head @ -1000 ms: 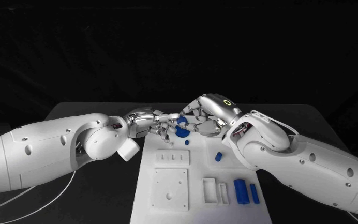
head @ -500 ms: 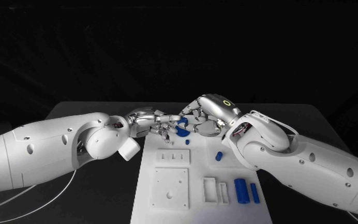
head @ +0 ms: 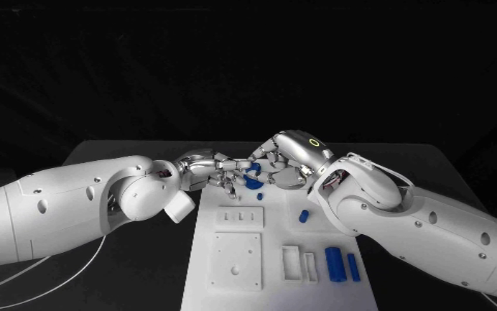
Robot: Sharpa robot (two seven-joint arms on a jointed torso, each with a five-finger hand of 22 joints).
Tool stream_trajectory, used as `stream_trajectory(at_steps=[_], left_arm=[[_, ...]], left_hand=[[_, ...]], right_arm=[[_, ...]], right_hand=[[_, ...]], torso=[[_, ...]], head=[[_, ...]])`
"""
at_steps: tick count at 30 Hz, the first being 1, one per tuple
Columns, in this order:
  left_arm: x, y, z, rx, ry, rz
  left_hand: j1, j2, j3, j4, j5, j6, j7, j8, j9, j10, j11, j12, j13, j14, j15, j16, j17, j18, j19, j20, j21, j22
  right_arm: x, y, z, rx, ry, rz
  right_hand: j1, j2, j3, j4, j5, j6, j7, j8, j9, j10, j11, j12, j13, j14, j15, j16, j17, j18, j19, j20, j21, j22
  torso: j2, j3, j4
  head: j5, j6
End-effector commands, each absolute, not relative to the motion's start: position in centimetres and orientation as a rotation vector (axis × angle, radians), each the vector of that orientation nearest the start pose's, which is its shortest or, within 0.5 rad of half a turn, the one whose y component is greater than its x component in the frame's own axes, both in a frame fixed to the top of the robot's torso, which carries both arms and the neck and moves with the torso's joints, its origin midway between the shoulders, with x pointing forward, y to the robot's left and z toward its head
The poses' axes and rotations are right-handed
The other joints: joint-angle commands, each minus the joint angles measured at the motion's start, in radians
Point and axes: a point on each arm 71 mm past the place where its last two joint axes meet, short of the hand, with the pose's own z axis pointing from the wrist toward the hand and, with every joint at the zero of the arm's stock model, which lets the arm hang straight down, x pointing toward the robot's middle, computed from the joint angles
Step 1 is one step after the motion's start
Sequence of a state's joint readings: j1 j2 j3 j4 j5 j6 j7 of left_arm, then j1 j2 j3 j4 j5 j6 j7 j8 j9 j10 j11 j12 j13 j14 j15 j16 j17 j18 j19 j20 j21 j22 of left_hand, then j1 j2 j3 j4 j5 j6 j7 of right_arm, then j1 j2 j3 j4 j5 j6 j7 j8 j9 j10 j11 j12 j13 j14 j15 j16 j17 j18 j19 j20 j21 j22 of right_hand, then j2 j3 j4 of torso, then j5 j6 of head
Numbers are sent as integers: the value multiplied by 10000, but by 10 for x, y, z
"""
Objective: Assemble the parts on the task board
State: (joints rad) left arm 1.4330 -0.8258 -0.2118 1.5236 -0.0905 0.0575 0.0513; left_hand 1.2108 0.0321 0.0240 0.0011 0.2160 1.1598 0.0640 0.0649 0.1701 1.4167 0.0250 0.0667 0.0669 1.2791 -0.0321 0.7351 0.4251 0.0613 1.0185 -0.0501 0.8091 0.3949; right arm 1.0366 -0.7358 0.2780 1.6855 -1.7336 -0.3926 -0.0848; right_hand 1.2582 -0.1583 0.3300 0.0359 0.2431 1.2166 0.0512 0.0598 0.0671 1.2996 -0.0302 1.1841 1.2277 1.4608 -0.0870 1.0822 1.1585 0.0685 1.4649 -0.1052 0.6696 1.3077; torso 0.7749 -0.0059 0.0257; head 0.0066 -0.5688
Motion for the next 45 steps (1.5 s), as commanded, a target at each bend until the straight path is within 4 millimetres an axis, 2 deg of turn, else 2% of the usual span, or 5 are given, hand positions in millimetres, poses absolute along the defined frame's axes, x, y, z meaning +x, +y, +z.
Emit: stream_trajectory(at_steps=[1,21,24,29,45], left_arm=[[488,179,-148,-8385,20219,-15686],[489,181,-148,-8826,19985,-15642],[489,181,-149,-9067,19937,-15685],[489,182,-149,-9264,19917,-15669],[489,191,-150,-9398,19919,-15548]], left_hand=[[44,186,109,-70,196,108,-4,1,40,32,-96,-18,-15,52,-55,52,16,-135,13,-65,47,17],[303,587,1453,-1018,1454,466,-144,14,763,571,-247,-48,-25,109,-170,106,66,-109,-100,-180,384,303],[98,379,1755,-1235,2984,751,-210,55,1067,886,-349,-26,-8,257,-272,237,146,-73,-39,-278,592,441],[-400,248,2244,-1602,3598,841,-263,15,1680,955,-417,131,57,314,-334,364,305,-58,-132,-349,910,688],[-717,325,2341,-1865,3714,857,-308,6,2180,978,-475,412,74,520,-392,336,391,-47,-57,-404,1052,795]], right_arm=[[452,-112,-112,-3130,12835,8627],[451,-112,-115,-3139,12951,8583],[452,-112,-116,-3091,12995,8527],[453,-115,-117,-2941,12943,8459],[450,-139,-110,-2125,11962,9028]], right_hand=[[-21,-17,-15,14,-41,60,7,31,9,18,-8,-26,-5,2,-39,-44,-10,86,503,-58,-49,775],[-29,-26,-55,35,-44,47,10,28,6,6,-6,-43,-14,-1,-38,-61,-22,86,503,-58,-89,769],[-61,-52,-83,58,-35,-33,36,24,-3,-33,10,-97,-57,-18,-30,-122,-68,94,489,-54,-179,748],[-284,-245,-512,250,-20,-1110,366,37,-20,-459,209,-809,-706,-131,115,-782,-556,246,379,84,-1154,450],[72,-255,-1279,451,-226,-1694,511,28,-35,-931,301,-1411,-1902,-143,183,-1844,-1046,397,438,182,-2905,-358]], torso=[[-1,-5,-2],[-5,-8,-9],[-7,-6,-6],[-6,-2,3],[1,19,-14]], head=[[9,-1],[52,-23],[121,16],[121,17],[207,-8]])
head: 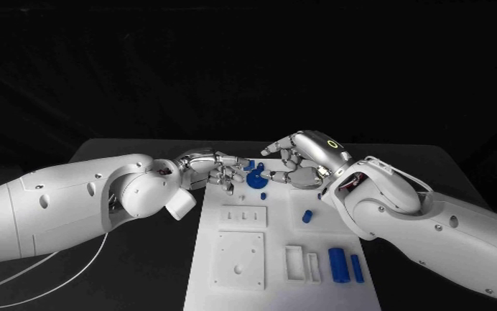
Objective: Assemble the parts on the task board
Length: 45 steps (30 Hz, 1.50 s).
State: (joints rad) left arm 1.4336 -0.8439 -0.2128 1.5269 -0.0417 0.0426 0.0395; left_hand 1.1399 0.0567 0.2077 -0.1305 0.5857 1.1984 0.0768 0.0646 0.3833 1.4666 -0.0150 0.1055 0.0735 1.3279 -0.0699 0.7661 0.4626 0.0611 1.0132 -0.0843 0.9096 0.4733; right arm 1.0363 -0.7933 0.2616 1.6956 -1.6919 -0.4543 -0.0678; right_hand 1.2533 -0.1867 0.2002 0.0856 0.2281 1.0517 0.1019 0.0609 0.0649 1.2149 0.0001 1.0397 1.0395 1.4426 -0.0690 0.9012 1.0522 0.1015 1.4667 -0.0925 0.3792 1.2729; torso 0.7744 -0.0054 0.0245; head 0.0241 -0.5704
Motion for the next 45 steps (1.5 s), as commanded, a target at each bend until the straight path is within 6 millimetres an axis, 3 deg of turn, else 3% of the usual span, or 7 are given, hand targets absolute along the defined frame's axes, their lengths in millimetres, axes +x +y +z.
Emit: stream_trajectory(at_steps=[1,6,12,25,29,36,45], left_arm=[[489,192,-150,-9396,19931,-15557],[489,193,-150,-9355,20019,-15667],[488,193,-150,-9313,20086,-15769],[487,192,-150,-9689,20121,-16117],[484,191,-150,-10091,19986,-16315],[480,193,-156,-10798,19695,-16428],[479,195,-162,-11157,19566,-16405]], left_hand=[[-32,91,503,-563,28,475,-443,9,77,479,-83,65,18,44,-20,40,35,-46,1,-67,56,19],[-139,132,507,-593,32,499,-462,8,171,480,-98,159,29,47,-35,91,96,-59,11,-82,82,43],[-372,189,453,-568,140,639,-545,20,365,473,-182,616,170,138,-112,364,267,-90,94,-148,191,117],[-1275,484,547,-715,468,889,-772,34,1991,477,-406,1783,573,67,-297,1480,741,-182,96,-336,641,487],[-1887,517,789,-883,1639,1187,-967,265,3261,538,-632,2905,997,171,-471,2156,1166,-222,170,-516,983,731],[-2546,726,1060,-1172,1972,1328,-1135,127,4980,504,-743,3620,1218,262,-594,2531,1520,-226,149,-629,1333,1013],[-2962,936,1264,-1390,2042,1393,-1168,21,5699,490,-765,3830,1266,263,-616,2607,1694,-223,92,-648,1438,1144]], right_arm=[[449,-141,-109,-2102,11879,9085],[447,-147,-107,-2120,11550,9349],[447,-150,-108,-2297,11433,9423],[444,-142,-113,-3010,11164,9441],[443,-138,-114,-3160,11057,9527],[441,-132,-119,-3316,10928,9651],[441,-129,-120,-3162,10670,9575]], right_hand=[[125,22,59,-63,-93,-33,4,10,-17,-82,0,43,-38,46,4,-38,28,70,419,55,2,-12],[651,98,1247,-542,-1103,305,-36,4,-19,-57,-49,106,-73,62,-40,-19,107,-3,422,21,84,12],[625,-121,2668,-1144,-1200,668,-92,13,-13,-78,-111,143,-104,66,-81,-53,143,-127,399,-47,149,88],[570,-46,2746,-1622,-1174,1159,-224,11,-9,-3,-173,226,-60,85,-136,6,257,-212,395,-110,281,255],[599,-72,2731,-1677,-1159,1187,-231,15,-7,0,-177,224,-61,86,-140,13,270,-212,397,-114,284,268],[597,-103,2618,-1895,-1017,1212,-233,6,-11,15,-171,216,-62,89,-142,3,289,-215,395,-117,313,338],[568,-111,2578,-1945,-1152,1268,-251,14,-6,60,-179,262,-16,106,-145,83,360,-214,415,-120,372,384]], torso=[[7,14,-5],[-1,-5,0],[0,-10,9],[3,-17,18],[5,-16,9],[1,-12,17],[-1,-20,14]], head=[[35,8],[35,11],[22,3],[145,-24],[178,-19],[211,-29],[248,-36]])
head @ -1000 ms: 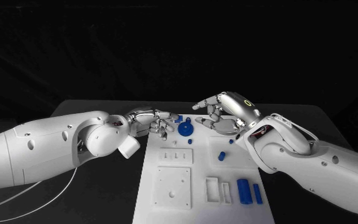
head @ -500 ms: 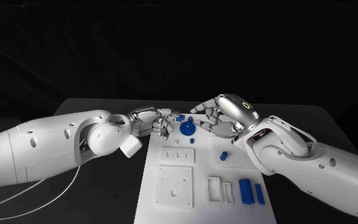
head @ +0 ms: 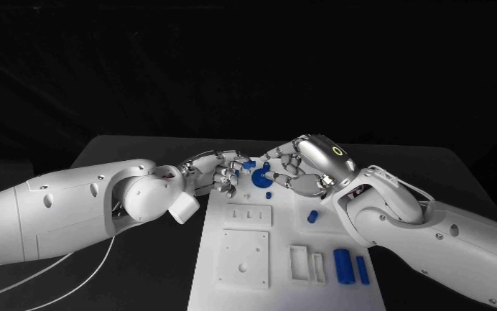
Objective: Assemble the parts on the task board
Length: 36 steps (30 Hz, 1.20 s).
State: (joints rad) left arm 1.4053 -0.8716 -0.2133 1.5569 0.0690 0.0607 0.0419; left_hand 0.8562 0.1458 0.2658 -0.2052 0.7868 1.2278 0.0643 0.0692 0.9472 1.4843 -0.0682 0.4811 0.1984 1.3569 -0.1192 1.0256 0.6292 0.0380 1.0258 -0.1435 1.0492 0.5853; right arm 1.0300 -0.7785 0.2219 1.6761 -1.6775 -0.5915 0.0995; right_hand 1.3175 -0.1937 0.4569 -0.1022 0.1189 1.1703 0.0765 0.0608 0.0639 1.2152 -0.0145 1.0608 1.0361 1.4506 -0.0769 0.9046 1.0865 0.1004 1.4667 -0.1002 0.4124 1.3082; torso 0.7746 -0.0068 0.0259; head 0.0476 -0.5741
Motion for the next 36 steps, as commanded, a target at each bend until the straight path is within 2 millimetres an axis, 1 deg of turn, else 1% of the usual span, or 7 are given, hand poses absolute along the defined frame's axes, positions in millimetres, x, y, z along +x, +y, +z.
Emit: stream_trajectory(at_steps=[1,8,11,16,20,28,36], left_arm=[[479,195,-162,-11165,19567,-16412],[479,194,-163,-11199,19583,-16408],[479,194,-163,-11181,19620,-16437],[478,193,-163,-11109,19713,-16503],[478,192,-163,-11069,19755,-16537],[478,193,-163,-10996,19799,-16552],[477,193,-163,-10858,19877,-16560]], left_hand=[[-125,51,688,-648,24,1103,-1042,-25,65,314,-232,69,15,-25,-123,13,30,8,-34,-56,44,26],[-175,92,723,-638,1,1123,-1047,-25,75,317,-232,88,22,-17,-124,19,48,7,-37,-57,52,41],[-184,94,739,-649,11,1128,-1048,-27,76,316,-232,98,25,-17,-125,24,56,7,-39,-58,57,47],[-202,83,813,-697,55,1148,-1052,-28,79,316,-233,122,32,-20,-129,36,84,9,-46,-63,75,70],[-204,80,840,-704,47,1147,-1051,-30,76,315,-233,122,31,-21,-129,39,91,11,-50,-63,79,76],[-213,49,920,-708,33,1160,-1053,-28,69,315,-234,131,32,-22,-130,35,109,16,-57,-64,90,95],[-212,27,984,-711,35,1167,-1055,-30,69,317,-235,154,38,-14,-134,41,127,20,-56,-67,98,110]], right_arm=[[441,-128,-120,-3138,10631,9571],[440,-126,-118,-2883,10186,9583],[440,-125,-118,-2833,10124,9539],[442,-121,-121,-2862,10270,9427],[442,-115,-125,-2944,10440,9406],[444,-108,-132,-3007,10659,9294],[447,-104,-133,-2820,10468,9148]], right_hand=[[-78,-37,6,-64,-75,93,1,15,4,61,-34,56,22,30,-68,64,29,-203,417,-45,51,37],[-102,-33,-23,-39,-118,197,-31,15,7,117,-54,116,83,48,-81,157,108,-204,440,-56,171,86],[-87,-8,-11,-25,-158,412,-92,39,37,168,-86,184,155,61,-98,223,160,-212,449,-68,285,128],[-97,21,-41,0,-395,520,-123,17,37,204,-103,235,230,65,-114,287,214,-238,446,-91,397,180],[-79,22,-91,3,-420,518,-124,20,37,208,-104,234,247,64,-116,303,230,-239,445,-94,405,188],[-73,23,-138,4,-443,525,-127,21,38,209,-102,233,260,63,-116,307,236,-240,443,-93,411,193],[-43,47,-160,-8,-405,564,-134,21,40,230,-108,239,291,70,-123,341,266,-232,452,-101,451,208]], torso=[[-5,-8,3],[-3,-2,6],[-4,-2,2],[-6,-7,0],[-2,-2,9],[-3,-12,5],[-2,0,8]], head=[[21,-3],[55,-33],[69,-24],[76,-8],[78,-11],[63,7],[84,15]])
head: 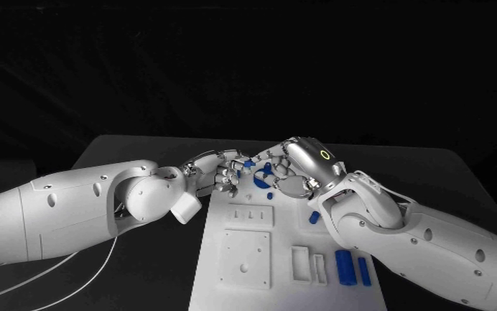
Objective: Assemble the parts on the task board
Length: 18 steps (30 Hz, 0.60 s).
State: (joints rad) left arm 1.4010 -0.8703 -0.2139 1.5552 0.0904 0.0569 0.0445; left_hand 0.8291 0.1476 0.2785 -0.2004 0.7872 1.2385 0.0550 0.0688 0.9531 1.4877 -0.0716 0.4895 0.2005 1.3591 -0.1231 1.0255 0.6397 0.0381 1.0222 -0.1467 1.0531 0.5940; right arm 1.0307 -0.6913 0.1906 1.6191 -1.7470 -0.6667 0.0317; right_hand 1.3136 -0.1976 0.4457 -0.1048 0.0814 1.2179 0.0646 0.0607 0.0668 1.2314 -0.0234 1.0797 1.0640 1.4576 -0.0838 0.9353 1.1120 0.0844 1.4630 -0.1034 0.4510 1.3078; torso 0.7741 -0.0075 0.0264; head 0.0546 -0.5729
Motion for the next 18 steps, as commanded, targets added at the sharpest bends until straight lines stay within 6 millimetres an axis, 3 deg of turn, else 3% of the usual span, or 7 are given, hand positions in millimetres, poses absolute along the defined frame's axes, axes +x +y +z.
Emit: stream_trajectory(at_steps=[1,18], left_arm=[[477,193,-163,-10837,19886,-16554],[479,196,-163,-10473,19984,-16522]], left_hand=[[59,8,858,-759,31,1060,-962,-27,10,282,-201,70,17,-35,-95,42,22,19,-20,-35,58,23],[97,-32,906,-764,2,1077,-966,-24,25,283,-207,103,26,-31,-100,58,51,20,-21,-40,68,41]], right_arm=[[447,-104,-133,-2783,10429,9130],[448,-102,-133,-2517,10229,9017]], right_hand=[[-9,87,-39,24,-33,90,-17,20,9,74,-22,53,17,4,-55,45,19,-71,494,-69,98,221],[-27,135,201,121,-115,397,-95,24,21,219,-76,177,190,29,-92,156,96,-94,506,-98,381,310]], torso=[[3,7,5],[4,7,-6]], head=[[13,5],[-17,10]])
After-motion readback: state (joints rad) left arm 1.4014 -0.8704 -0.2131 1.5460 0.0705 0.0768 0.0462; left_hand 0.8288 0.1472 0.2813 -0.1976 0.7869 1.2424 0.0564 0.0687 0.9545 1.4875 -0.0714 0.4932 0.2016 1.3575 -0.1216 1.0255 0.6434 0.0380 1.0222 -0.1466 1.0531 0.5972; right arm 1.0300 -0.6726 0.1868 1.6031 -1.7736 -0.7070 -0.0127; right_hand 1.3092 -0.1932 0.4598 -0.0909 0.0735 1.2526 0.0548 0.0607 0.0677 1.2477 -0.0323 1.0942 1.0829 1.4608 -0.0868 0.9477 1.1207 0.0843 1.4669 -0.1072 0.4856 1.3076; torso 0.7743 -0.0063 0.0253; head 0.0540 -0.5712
